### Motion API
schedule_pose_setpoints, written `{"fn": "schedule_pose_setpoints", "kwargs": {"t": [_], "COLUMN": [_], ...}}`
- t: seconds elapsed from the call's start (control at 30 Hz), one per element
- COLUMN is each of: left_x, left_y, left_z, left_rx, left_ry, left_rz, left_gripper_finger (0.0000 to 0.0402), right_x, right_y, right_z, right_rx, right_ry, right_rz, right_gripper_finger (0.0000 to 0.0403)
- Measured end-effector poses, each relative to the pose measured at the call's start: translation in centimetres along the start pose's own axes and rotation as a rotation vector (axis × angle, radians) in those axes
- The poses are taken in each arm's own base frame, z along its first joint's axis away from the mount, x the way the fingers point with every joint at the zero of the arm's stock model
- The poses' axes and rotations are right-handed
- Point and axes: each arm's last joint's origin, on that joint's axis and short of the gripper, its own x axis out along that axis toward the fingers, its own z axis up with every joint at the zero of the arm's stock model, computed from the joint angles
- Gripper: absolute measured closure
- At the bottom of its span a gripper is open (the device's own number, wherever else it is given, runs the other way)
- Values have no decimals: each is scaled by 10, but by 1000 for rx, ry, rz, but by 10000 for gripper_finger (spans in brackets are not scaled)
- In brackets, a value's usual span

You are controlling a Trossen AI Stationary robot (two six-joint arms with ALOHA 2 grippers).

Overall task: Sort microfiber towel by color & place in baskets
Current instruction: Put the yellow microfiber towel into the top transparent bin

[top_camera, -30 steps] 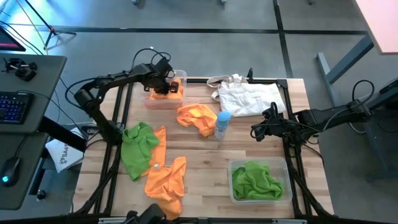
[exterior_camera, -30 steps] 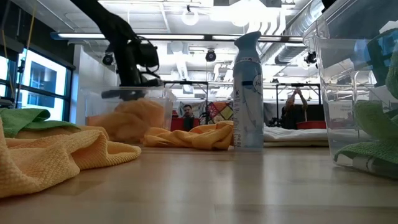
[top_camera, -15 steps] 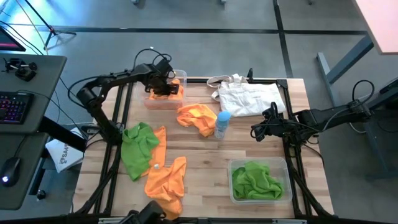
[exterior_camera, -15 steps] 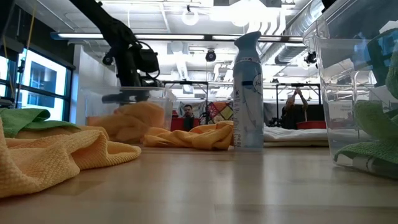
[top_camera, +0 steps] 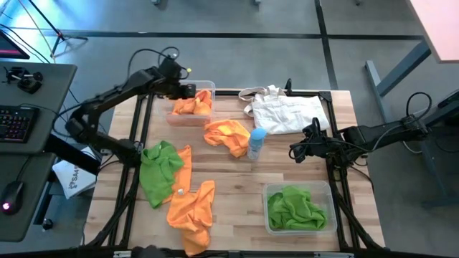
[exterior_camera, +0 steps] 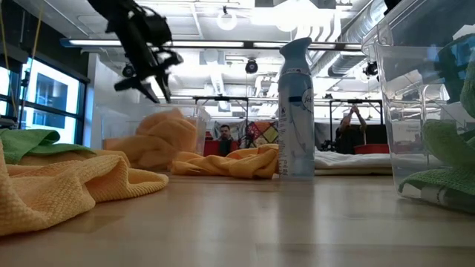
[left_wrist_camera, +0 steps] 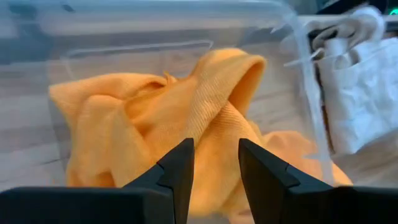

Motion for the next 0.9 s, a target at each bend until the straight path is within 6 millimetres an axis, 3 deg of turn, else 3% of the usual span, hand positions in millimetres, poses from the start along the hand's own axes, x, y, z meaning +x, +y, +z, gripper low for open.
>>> {"fn": "schedule_pose_setpoints", "kwargs": {"t": [0.33,0.9], "left_x": [-47,-73], "left_y": [-16,-78], "left_z": [-28,-118], "left_rx": [91,235], "left_ry": [-63,-41], "left_rz": [-68,-153], "left_gripper_finger": [286,287], "right_x": [0,0], "right_y": [0,0], "right_z": [0,0], "right_rx": [-62,-150], "right_ry": [0,6], "right_rz": [-1,2], "right_gripper_finger": [403,403]}}
